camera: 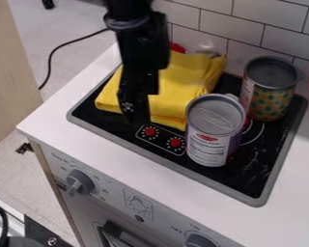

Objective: Move away the yellow cloth from the burner to the left

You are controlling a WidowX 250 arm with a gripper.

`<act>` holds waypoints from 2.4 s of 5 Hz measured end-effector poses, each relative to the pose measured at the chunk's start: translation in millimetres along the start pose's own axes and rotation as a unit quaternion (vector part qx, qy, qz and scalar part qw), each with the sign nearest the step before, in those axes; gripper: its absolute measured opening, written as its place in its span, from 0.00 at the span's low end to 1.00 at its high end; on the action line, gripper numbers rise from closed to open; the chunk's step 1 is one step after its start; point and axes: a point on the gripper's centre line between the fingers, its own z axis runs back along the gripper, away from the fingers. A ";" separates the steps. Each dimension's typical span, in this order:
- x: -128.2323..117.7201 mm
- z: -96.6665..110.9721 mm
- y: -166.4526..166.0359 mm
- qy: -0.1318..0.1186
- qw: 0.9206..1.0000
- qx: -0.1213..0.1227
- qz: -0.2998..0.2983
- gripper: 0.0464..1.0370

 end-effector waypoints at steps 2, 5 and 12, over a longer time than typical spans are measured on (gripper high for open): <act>32.6 -9.6 -4.5 0.007 0.998 0.003 -0.056 0.96; 69.9 -31.6 -7.3 0.021 0.998 0.045 0.033 0.96; 48.7 -15.3 17.0 0.083 0.978 0.089 0.169 0.96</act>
